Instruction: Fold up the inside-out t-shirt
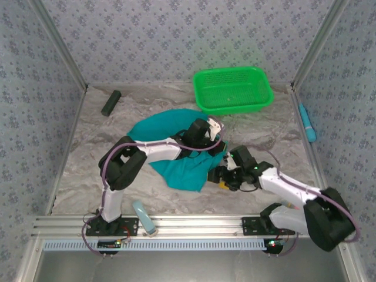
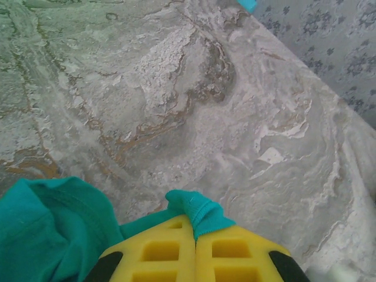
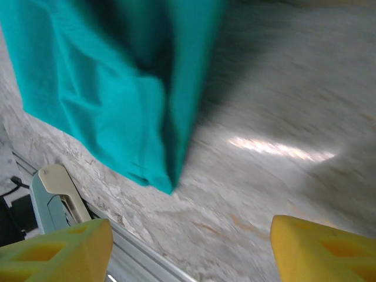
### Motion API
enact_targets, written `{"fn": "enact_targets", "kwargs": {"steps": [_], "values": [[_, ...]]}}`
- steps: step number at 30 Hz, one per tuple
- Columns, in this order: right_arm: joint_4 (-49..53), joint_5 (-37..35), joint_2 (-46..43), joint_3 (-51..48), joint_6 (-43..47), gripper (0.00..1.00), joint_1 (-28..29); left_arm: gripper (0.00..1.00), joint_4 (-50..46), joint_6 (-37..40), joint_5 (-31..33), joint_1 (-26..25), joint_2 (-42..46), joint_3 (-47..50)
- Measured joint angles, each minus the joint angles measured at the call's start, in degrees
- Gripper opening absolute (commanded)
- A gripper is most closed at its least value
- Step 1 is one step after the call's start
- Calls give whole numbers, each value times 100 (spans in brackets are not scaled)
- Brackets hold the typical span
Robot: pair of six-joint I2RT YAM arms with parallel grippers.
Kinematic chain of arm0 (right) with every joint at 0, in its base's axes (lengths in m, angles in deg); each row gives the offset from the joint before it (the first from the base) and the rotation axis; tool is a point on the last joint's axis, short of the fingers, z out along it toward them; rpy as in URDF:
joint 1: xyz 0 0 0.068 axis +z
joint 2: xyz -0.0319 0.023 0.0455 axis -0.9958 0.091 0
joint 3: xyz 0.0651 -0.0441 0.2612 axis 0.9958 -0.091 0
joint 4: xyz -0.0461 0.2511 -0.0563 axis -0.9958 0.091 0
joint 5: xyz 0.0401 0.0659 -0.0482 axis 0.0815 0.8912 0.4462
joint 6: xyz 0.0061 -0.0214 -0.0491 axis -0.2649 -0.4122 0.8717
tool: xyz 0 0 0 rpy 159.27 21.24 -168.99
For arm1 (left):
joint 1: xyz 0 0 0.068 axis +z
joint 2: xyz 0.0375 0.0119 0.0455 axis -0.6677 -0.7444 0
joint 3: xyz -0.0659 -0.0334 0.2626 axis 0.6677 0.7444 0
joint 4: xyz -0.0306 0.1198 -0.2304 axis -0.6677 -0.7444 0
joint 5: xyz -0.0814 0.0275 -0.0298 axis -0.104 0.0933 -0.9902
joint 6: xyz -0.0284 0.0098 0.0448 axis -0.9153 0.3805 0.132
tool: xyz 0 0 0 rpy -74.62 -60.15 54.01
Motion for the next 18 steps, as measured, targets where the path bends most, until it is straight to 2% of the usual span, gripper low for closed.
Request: {"fn": "enact_targets", "kwargs": {"steps": [3, 6, 7, 11, 14, 18], "values": [[-723, -105, 479, 28, 20, 67, 313, 0, 46, -105, -26, 2, -15, -7], [-1346, -306, 778, -26, -2, 58, 595, 0, 96, -157, -24, 15, -15, -7], [-1585, -374, 896, -70, -26, 51, 675, 0, 109, -168, -24, 17, -15, -9], [-2312, -540, 1440, -229, -140, 0, 890, 0, 120, -210, -39, 50, -20, -90], [-2404, -697, 1434, -245, -155, 0, 920, 0, 96, -199, -94, 127, -20, -219], [-1296, -1025, 1023, 328, 299, 0, 603, 0, -251, -31, -153, 472, 11, -542]]}}
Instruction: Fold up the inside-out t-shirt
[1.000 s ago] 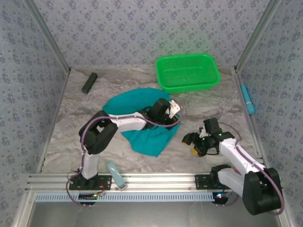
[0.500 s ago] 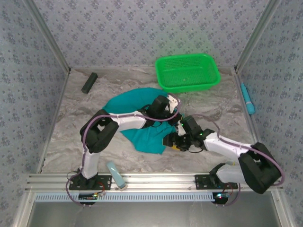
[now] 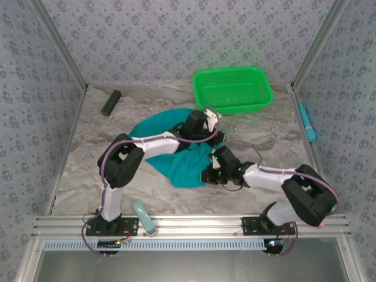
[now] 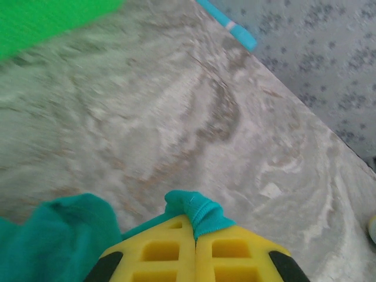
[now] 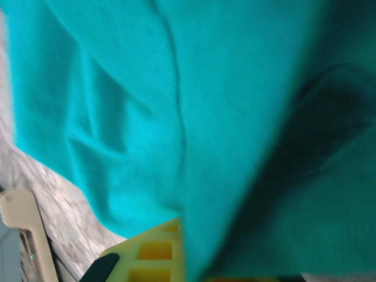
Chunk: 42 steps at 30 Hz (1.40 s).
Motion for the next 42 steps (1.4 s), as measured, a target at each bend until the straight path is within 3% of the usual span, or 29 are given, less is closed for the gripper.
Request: {"fn": "enact_targets", "kwargs": {"steps": [4, 8, 15, 17, 19, 22, 25, 29, 30, 32, 36, 40, 42], "values": [[1279, -498, -142, 1497, 938, 0, -844, 0, -553, 356, 205, 778, 256, -601], [2400, -1331, 396, 3860, 2002, 0, -1316, 0, -929, 616, 509, 1499, 378, -1961], [3530, -2898, 1884, 8260, 3665, 0, -1279, 0, -2337, 970, 601, 1974, -26, -6076], [3665, -3198, 2050, 9025, 4059, 0, -1169, 0, -2865, 1054, 562, 2048, -22, -6916], [3718, -3442, 2009, 9261, 4380, 0, -986, 0, -3344, 1119, 538, 2085, 192, -7075], [3764, -3762, 1589, 8594, 4730, 0, -592, 4, -3484, 1062, 505, 2116, 1202, -5410], [3746, -3934, 929, 6951, 4830, 1, -173, 13, -2706, 649, 682, 2041, 2809, -2009], [3805, -3810, 57, 4343, 4736, 9, 675, 15, -1731, -197, 1257, 1523, 4903, 2540], [3829, -3705, -98, 3823, 4666, 14, 938, 18, -1770, -411, 1333, 1386, 5259, 3224], [3901, -3453, -365, 2911, 4511, 26, 1497, 37, -1971, -1023, 1508, 1121, 6102, 4555], [4277, -3130, -531, 2111, 4107, 30, 2098, 44, -2675, -1895, 1679, 975, 7903, 5608], [4535, -2918, -540, 2203, 3899, 37, 1943, 52, -3110, -2306, 1939, 946, 9265, 5608], [4645, -2813, -459, 2487, 3746, 41, 1631, 56, -3211, -2323, 2114, 949, 9324, 5464]]}}
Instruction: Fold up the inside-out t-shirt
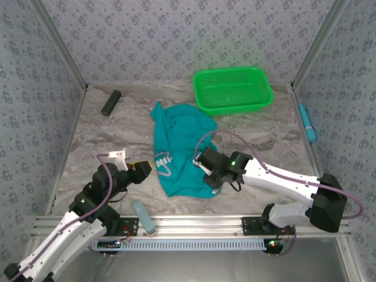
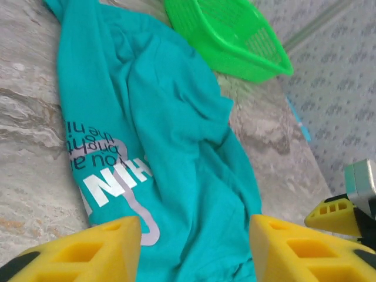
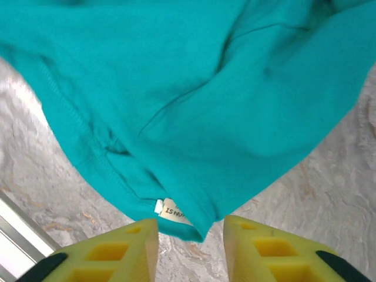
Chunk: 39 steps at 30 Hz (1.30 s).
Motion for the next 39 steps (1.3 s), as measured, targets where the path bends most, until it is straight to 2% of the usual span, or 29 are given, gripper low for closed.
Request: {"fn": "enact_targets", "kwargs": {"steps": [3, 6, 10, 13, 15, 17, 18, 20, 22, 24, 26, 29, 30, 34, 37, 39], "values": [[-138, 144, 282, 520, -350, 46, -695, 60, -11, 81, 133, 2, -680, -345], [-562, 339, 551, 649, -861, 47, -1180, 61, 116, 227, 103, 2, -2011, -852], [-992, 538, 992, 568, -1657, 48, -1331, 60, 328, 446, 87, 4, -3923, -1698], [-1368, 835, 1338, 310, -1989, 47, -1250, 51, 503, 555, 131, 66, -5167, -2225], [-1480, 977, 1615, 179, -2103, 40, -1064, 49, 603, 619, 101, 175, -5963, -2601], [-1578, 1029, 1834, 50, -2201, 23, -804, 46, 800, 667, -9, 321, -6717, -2918], [-1598, 1045, 1882, -24, -2251, 17, -693, 43, 896, 654, -42, 378, -6957, -2990], [-1631, 1084, 1886, -225, -2382, 12, -514, 38, 1049, 625, -44, 535, -7420, -3038], [-1659, 1167, 1834, -433, -2461, 9, -470, 36, 1045, 608, -35, 669, -7667, -3029], [-1615, 1287, 1714, -632, -2538, 19, -485, 35, 1060, 612, -28, 798, -7750, -2938], [-1502, 1456, 1521, -726, -2496, 22, -553, 35, 1067, 612, -24, 898, -7705, -2776], [-1244, 1661, 1180, -656, -2343, 46, -831, 35, 1056, 614, -26, 984, -7449, -2544], [-1145, 1746, 1106, -544, -2264, 48, -994, 36, 1003, 619, -35, 992, -7333, -2439], [-1106, 1906, 1224, 127, -2024, 46, -1436, 44, 713, 730, -299, 966, -6883, -2271], [-1401, 1908, 1565, 487, -1976, 43, -1508, 49, 603, 931, -695, 704, -6568, -2413], [-1676, 1906, 1899, 562, -1967, 38, -1541, 52, 640, 1056, -1102, 450, -6446, -2627]]}}
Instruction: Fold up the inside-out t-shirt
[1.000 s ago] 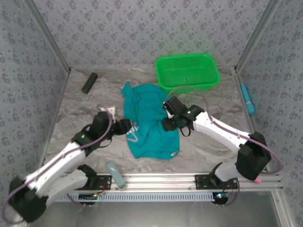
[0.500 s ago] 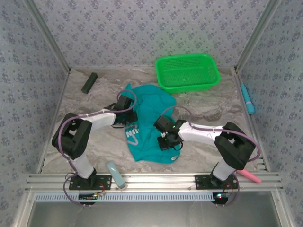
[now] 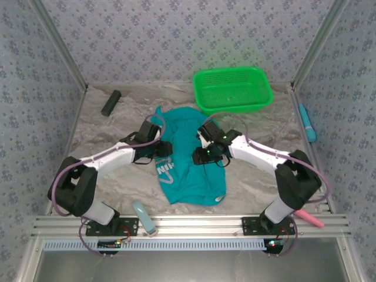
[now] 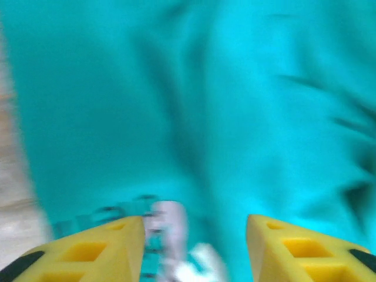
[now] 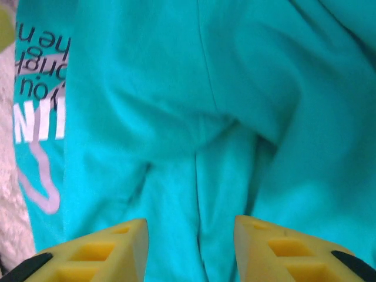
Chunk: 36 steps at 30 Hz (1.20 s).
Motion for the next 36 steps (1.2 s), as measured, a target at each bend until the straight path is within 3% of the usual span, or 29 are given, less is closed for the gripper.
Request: {"fn": "enact_targets", "kwargs": {"steps": [5, 8, 9, 11, 14, 21, 22, 23, 24, 28, 33, 36], "values": [[-321, -114, 785, 17, 2, 20, -76, 55, 380, 326, -826, -455, -90, -247], [-407, -146, 918, 17, -26, 3, -90, 56, 442, 573, -968, -599, -498, -317], [-459, -140, 909, 13, -22, 0, -92, 52, 448, 647, -957, -629, -680, -332], [-608, -72, 857, -24, -46, 0, -122, 42, 413, 743, -831, -649, -970, -361], [-800, 181, 610, -223, 107, 0, -208, 18, 396, 874, -654, -601, -1185, -363], [-1093, 636, -874, -973, 728, 0, -278, 11, 407, 1016, -546, -155, -970, -354], [-1108, 638, -1023, -1047, 754, 10, -278, 12, 407, 1016, -533, -92, -898, -345], [-1108, 623, -1134, -1113, 750, 26, -278, 15, 409, 1025, -538, -15, -798, -332], [-1108, 599, -1145, -1147, 734, 31, -278, 24, 420, 1071, -577, 37, -713, -323], [-1180, 511, -702, -1161, 619, 37, -256, 47, 579, 1228, -918, -70, -557, -291], [-1357, 302, 37, -1047, 273, 35, -256, 53, 634, 1484, -1165, -612, -579, -295], [-1480, 151, 321, -887, 192, 37, -275, 56, 645, 1508, -1104, -671, -833, -365]]}}
